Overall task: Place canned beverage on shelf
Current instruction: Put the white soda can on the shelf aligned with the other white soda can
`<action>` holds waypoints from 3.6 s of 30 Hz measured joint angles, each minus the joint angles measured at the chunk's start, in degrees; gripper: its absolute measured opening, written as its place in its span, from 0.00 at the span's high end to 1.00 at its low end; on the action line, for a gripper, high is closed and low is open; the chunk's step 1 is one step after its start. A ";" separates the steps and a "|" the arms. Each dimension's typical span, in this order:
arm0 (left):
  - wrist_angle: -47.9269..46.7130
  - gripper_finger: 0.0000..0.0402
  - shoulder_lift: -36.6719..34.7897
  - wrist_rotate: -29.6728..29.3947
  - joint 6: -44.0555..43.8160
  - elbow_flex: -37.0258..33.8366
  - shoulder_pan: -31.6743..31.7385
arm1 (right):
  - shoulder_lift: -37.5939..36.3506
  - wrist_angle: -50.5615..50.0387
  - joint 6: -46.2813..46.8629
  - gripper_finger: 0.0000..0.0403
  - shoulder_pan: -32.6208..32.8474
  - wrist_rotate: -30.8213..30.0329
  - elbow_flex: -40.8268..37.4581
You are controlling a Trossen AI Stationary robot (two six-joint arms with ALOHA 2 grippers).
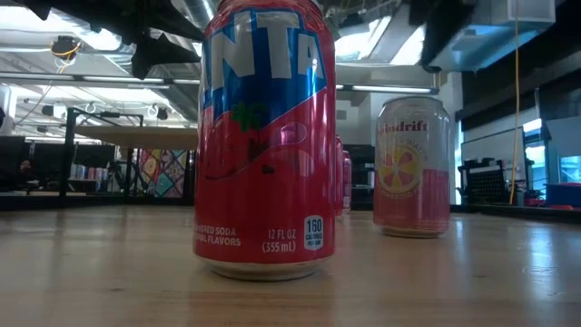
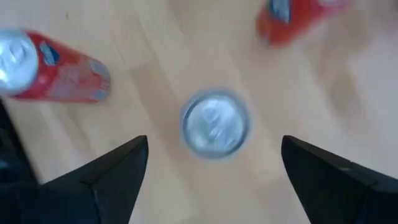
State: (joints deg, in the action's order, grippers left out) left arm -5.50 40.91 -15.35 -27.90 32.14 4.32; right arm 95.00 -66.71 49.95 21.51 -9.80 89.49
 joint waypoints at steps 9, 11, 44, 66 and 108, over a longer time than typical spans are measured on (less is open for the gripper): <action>0.00 0.53 0.02 0.00 0.00 0.00 0.00 | 0.90 0.65 20.82 0.12 0.60 -3.79 -0.28; 0.00 0.53 0.02 0.00 0.00 0.00 0.00 | 2.06 -1.17 22.40 0.12 0.57 -3.74 -0.28; 0.04 0.53 -0.43 1.85 1.40 -0.02 0.02 | 13.06 -0.02 12.05 0.38 -0.64 -1.81 0.59; -9.85 0.53 -11.11 15.19 6.57 4.18 0.01 | 11.16 0.23 -19.05 0.38 -13.18 -2.11 35.54; -8.33 0.93 11.72 21.19 14.93 15.74 0.09 | 13.13 13.22 -30.72 0.38 -16.37 -4.20 35.39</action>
State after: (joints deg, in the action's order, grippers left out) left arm -13.82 52.62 5.83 -12.97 47.88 4.40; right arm 108.13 -53.50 19.23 5.13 -14.00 124.88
